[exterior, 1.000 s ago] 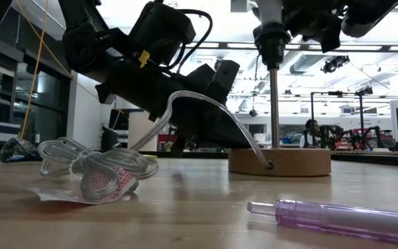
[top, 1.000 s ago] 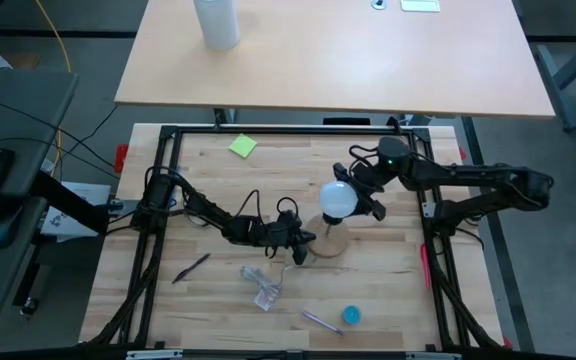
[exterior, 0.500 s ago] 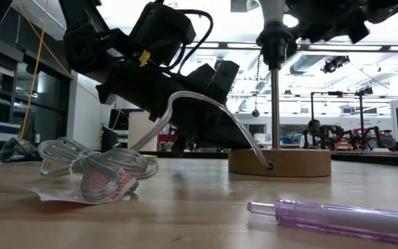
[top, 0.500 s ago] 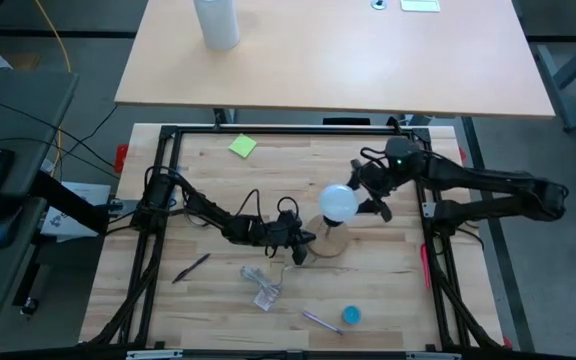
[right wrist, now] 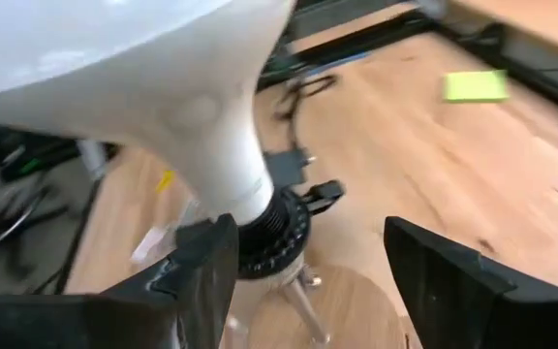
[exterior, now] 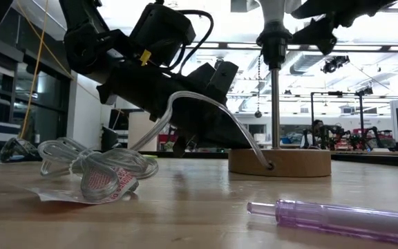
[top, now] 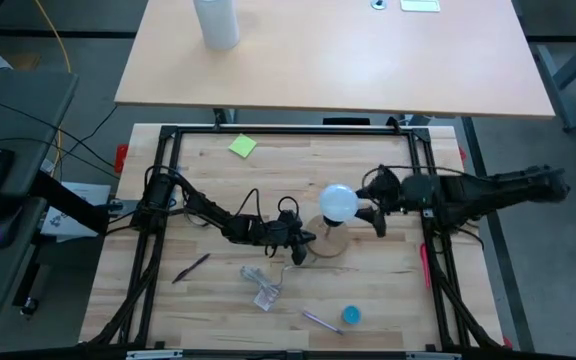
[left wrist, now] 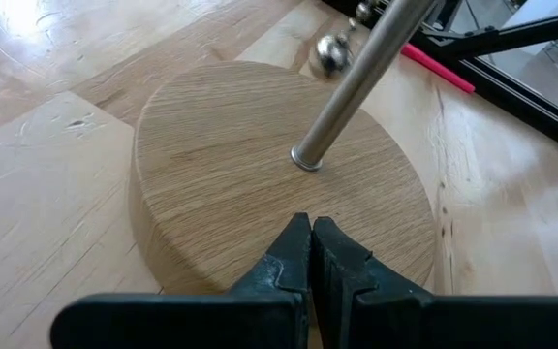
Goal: Screw lightbulb
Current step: Remove the lightbulb from the lamp
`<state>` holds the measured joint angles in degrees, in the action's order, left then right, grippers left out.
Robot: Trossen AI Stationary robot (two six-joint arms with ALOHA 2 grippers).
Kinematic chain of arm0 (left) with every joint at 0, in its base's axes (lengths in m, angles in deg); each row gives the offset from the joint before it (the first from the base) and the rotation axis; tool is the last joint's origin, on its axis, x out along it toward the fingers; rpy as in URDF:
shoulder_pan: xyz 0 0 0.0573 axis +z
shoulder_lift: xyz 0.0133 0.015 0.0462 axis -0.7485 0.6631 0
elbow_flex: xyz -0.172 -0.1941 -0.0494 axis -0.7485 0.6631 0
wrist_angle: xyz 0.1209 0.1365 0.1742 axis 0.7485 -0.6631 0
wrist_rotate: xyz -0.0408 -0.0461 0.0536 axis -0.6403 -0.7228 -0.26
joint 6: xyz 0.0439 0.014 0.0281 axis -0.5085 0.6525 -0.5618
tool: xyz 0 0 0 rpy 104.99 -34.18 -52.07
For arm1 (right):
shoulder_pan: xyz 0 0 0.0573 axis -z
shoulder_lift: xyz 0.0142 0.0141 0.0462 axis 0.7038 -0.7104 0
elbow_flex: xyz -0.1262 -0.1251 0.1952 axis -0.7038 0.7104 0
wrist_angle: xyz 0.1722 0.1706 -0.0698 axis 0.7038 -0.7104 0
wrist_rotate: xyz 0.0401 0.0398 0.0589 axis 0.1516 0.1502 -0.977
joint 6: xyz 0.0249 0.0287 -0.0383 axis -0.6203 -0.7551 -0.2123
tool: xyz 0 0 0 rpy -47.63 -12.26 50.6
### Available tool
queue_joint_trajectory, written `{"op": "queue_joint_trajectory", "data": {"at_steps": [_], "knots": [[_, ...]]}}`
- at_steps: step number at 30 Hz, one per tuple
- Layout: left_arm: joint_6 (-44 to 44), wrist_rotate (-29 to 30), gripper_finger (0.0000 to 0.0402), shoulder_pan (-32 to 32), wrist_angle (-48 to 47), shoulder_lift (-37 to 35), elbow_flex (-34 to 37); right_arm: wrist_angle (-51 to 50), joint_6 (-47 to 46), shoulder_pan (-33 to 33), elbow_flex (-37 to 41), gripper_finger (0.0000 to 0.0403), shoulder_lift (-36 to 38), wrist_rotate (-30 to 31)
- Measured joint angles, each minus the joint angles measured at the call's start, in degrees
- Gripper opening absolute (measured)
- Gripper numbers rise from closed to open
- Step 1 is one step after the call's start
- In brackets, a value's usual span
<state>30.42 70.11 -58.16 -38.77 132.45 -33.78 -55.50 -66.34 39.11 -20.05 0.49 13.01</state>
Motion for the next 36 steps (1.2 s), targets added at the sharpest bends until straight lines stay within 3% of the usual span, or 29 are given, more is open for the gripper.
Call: {"op": "queue_joint_trajectory", "data": {"at_steps": [4, 9, 18, 26, 36], "knots": [[-0.5, -0.1, 0.0000, 0.0, 0.3, 0.0, 0.1, 1.4, -9.0, -11.1, 0.0, 0.0252, -3.1, 17.8], [-0.6, -0.5, 0.0000, 0.0, 0.3, 0.0, 0.1, 1.1, -11.0, -21.1, -3.4, 0.0252, -10.0, 28.9], [-1.4, -2.0, 0.0000, 0.7, 0.4, 0.0, 0.1, -7.2, -11.9, -26.0, -15.4, 0.0252, -21.6, 51.0], [-1.0, -2.4, 0.0000, 1.1, 0.7, 0.0, 0.2, -5.9, -17.0, -26.3, -19.0, 0.0252, -29.4, 54.0], [-1.0, -2.4, 0.0000, 1.1, 0.8, 0.0, 0.2, -6.6, -24.2, -26.3, -19.1, 0.0252, -33.2, 61.1]]}}
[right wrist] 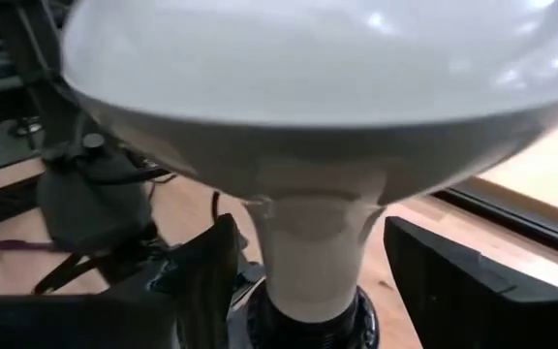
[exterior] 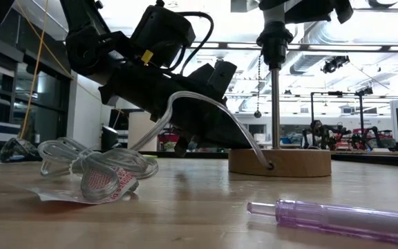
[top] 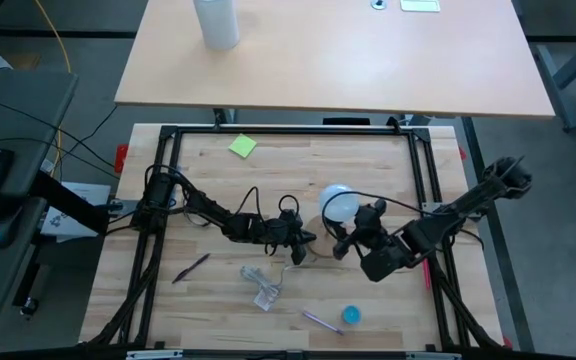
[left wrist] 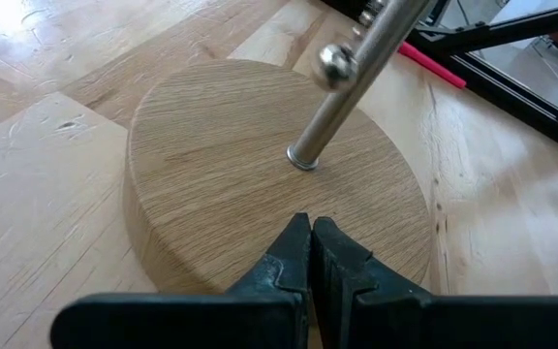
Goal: Screw lightbulb
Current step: Remove the lightbulb from the lamp
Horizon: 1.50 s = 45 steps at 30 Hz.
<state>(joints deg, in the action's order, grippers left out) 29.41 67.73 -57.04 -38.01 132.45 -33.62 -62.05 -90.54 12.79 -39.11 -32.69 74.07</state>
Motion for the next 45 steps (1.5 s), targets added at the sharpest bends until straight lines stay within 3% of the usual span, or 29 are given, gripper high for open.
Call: {"op": "queue_joint_trajectory", "data": {"at_steps": [5, 12, 20, 30, 34, 39, 45], "knots": [[0.0, 0.0, 0.0000, 0.0, 0.0, 0.0, 0.0, -0.9, -3.3, 0.1, 0.0, 0.0228, -0.7, 1.8], [0.0, 0.0, 0.0000, 0.0, 0.0, 0.0, 0.0, -1.5, -3.4, 0.0, 0.0, 0.0134, -0.7, 1.5], [0.1, 0.0, 0.0000, 0.0, 0.1, 0.0, 0.0, -2.0, 5.8, 0.0, -0.1, 0.0134, -0.5, -1.4], [0.1, 0.0, 0.0000, 0.0, 0.4, 0.0, 0.0, -5.4, 8.4, -0.5, 3.1, 0.0134, 4.9, -6.3], [0.2, 0.0, 0.0000, 0.0, 0.4, 0.0, 0.0, 1.1, 12.5, -1.1, 7.6, 0.0134, 8.8, -8.7], [0.5, 0.0, 0.0000, 0.0, 0.4, 0.0, 0.0, 16.8, 21.6, -0.9, 15.6, 0.0133, 13.3, -11.9], [1.7, 0.1, 0.0000, 0.0, 0.4, 0.1, -0.1, 31.5, 36.0, 2.6, 22.6, 0.0132, 18.3, -23.1]]}}
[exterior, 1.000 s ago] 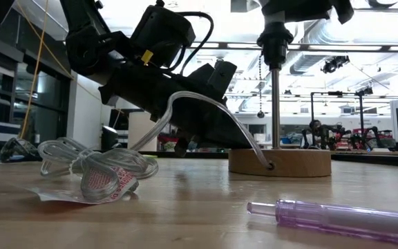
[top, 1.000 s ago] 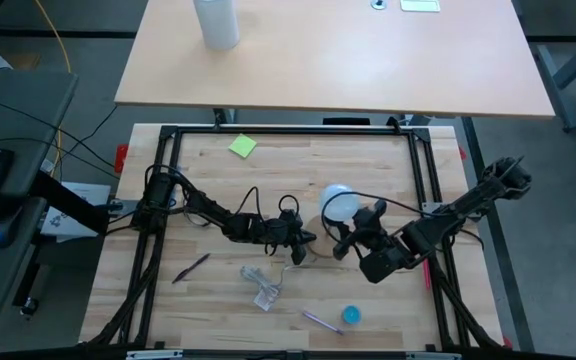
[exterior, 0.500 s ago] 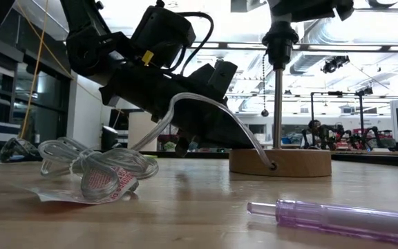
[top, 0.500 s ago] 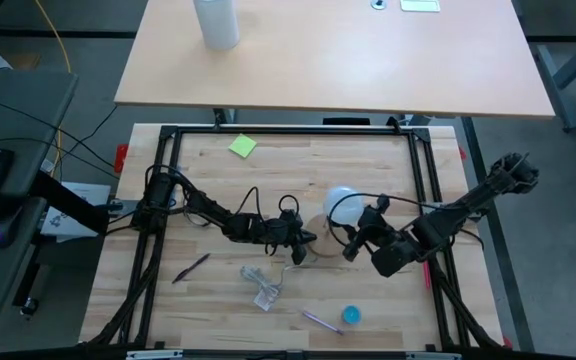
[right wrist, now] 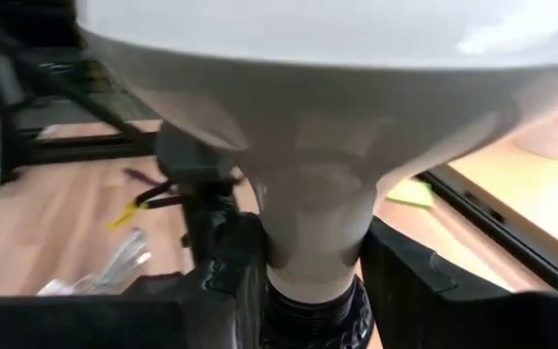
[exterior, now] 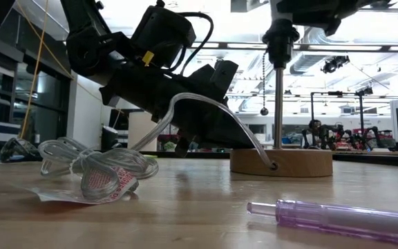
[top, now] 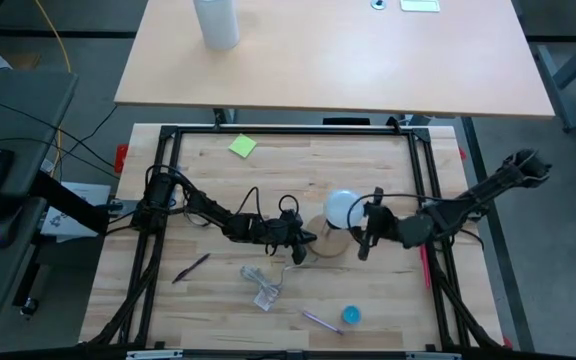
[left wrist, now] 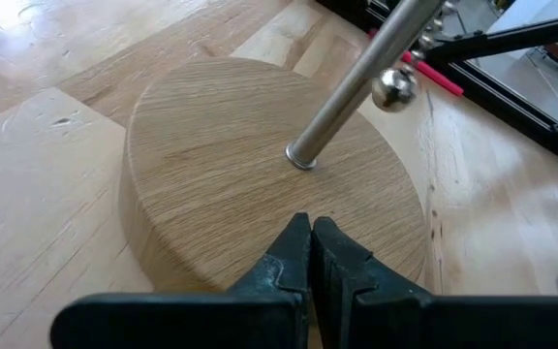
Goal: Screw lightbulb
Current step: Remove the lightbulb from the lamp
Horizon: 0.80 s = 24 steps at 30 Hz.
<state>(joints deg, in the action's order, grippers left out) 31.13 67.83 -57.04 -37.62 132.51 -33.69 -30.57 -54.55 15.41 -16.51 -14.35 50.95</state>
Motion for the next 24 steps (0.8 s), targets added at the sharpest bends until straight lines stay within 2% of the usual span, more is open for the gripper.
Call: {"op": "queue_joint_trajectory", "data": {"at_steps": [4, 12, 17, 24], "knots": [[0.0, 0.0, 0.0000, 0.0, 0.0, 0.0, 0.0, 0.9, 5.7, 4.7, 1.9, 0.0132, 3.8, -13.0], [0.0, -0.4, 0.0000, -0.2, 0.3, 0.0, 0.0, -0.7, 15.6, 18.3, 3.0, 0.0131, 9.2, -46.7], [0.0, -0.2, 0.0000, -0.2, 0.5, 0.0, -0.1, -1.0, 18.9, 28.3, 3.0, 0.0131, 9.2, -68.3], [0.1, 0.7, 0.0000, -0.1, 0.7, 0.0, -0.1, -0.1, 24.2, 42.4, 3.0, 0.0131, 7.3, -92.3]]}}
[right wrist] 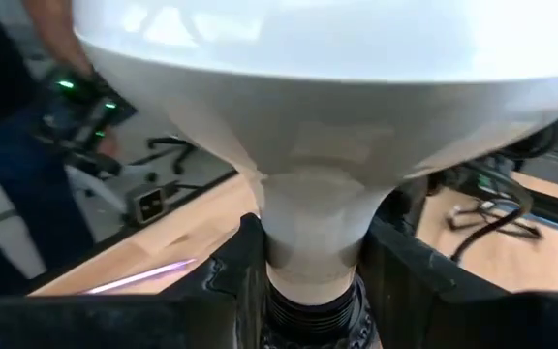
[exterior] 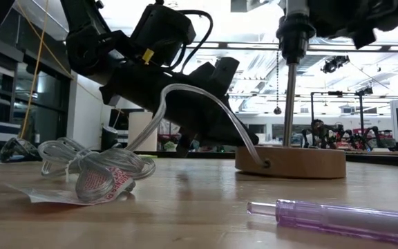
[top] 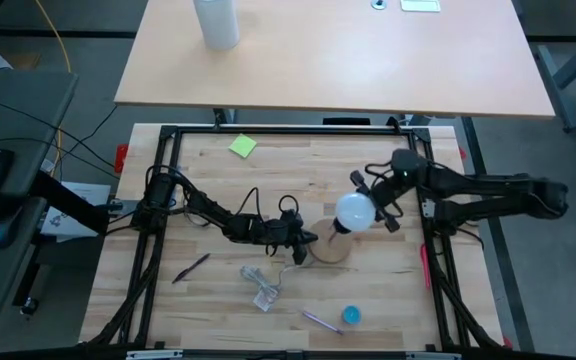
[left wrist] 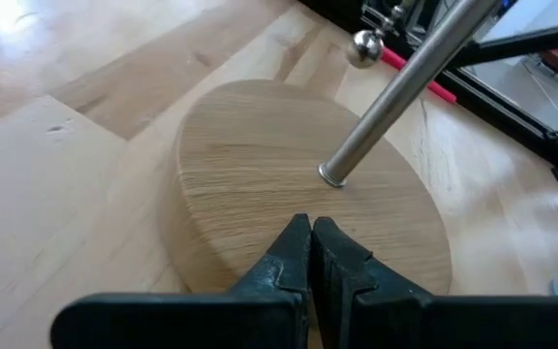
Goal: Screw lightbulb
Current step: Remove the lightbulb from the lamp
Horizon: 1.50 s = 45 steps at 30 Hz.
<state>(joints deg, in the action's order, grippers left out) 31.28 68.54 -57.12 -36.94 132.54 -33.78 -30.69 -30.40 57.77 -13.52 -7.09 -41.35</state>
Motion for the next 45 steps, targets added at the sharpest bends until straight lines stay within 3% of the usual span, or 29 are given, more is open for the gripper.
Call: {"op": "queue_joint_trajectory", "data": {"at_steps": [8, 15, 16, 20, 25, 28, 36, 45], "knots": [[1.7, 1.6, 0.0000, 0.0, 0.5, 0.0, 0.0, 7.2, 0.4, 7.2, 0.0, 0.0129, -5.1, -18.3], [1.5, 1.9, 0.0000, 0.1, -4.1, 0.2, 0.2, 12.9, -4.3, 8.9, -0.2, 0.0128, -9.2, -25.8], [-2.0, 4.2, 0.0000, -0.1, -4.7, 0.6, 0.6, 13.8, -6.7, 8.9, -0.7, 0.0128, -8.9, -25.7], [-0.4, 3.6, 0.0000, 0.1, -7.4, 0.4, 0.3, 16.6, -15.4, 9.1, -0.7, 0.0135, -8.9, -20.4], [-0.2, 2.9, 0.0000, 0.1, -7.9, 0.3, 0.2, 20.5, -22.8, 9.2, -1.6, 0.0234, -7.3, -14.4], [-0.3, 3.1, 0.0000, 0.1, -7.5, 0.3, 0.2, 19.0, -23.6, 9.4, -2.2, 0.0268, -7.0, -12.9], [-3.0, 3.7, 0.0000, 1.8, -10.5, -2.3, 0.4, 15.5, -23.3, 9.6, -2.8, 0.0280, -6.5, -14.2], [-8.3, 0.6, 0.0000, 5.0, -15.2, -5.4, 0.5, 2.7, -17.9, 9.8, -2.8, 0.0281, -6.5, -11.6]]}}
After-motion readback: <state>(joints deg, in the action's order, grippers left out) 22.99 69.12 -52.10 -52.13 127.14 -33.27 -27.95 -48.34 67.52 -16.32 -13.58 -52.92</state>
